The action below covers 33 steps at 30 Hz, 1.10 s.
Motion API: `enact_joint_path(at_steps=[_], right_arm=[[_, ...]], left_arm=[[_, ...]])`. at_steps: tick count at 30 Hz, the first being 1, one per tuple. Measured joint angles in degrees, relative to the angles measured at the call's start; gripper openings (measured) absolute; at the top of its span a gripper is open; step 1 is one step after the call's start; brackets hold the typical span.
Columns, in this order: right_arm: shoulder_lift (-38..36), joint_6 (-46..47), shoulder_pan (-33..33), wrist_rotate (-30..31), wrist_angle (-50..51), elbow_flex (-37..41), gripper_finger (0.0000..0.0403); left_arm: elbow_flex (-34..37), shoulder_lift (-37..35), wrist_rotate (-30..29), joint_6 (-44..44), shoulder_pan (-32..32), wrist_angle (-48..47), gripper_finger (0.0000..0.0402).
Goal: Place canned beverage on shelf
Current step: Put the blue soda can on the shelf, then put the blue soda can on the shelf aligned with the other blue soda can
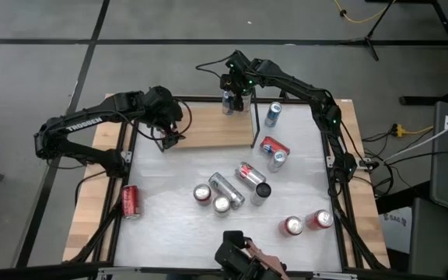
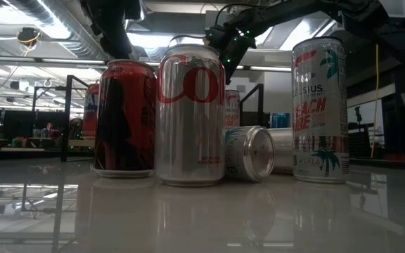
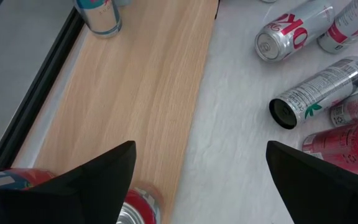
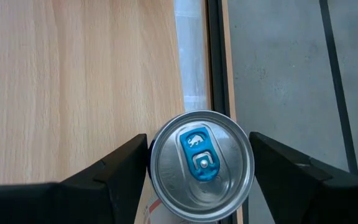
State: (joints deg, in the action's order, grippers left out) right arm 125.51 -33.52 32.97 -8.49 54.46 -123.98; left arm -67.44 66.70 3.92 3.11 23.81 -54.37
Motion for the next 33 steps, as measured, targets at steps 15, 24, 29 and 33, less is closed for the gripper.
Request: enact_joint_path(at_steps=[15,24,29,33], right_arm=[[0.31,-0.13,0.00,0.52,1.14,0.09,0.0393],[0.20,0.03,0.00,2.54,2.01,-2.37,0.0377],[0.20,0.01,-0.49,4.43,6.32,-9.81,0.0377],[-3.58,-0.02,-1.11,5.09,5.86,-9.29,0.0376]], left_arm=[[-0.02,0.00,-0.02,0.00,0.00,0.00,0.0352],[-0.02,0.00,-0.02,0.00,0.00,0.00,0.0352],[-0.02,-0.01,-0.02,0.00,0.00,0.00,0.0352],[-0.02,0.00,-0.01,0.00,0.00,0.04,0.0352]])
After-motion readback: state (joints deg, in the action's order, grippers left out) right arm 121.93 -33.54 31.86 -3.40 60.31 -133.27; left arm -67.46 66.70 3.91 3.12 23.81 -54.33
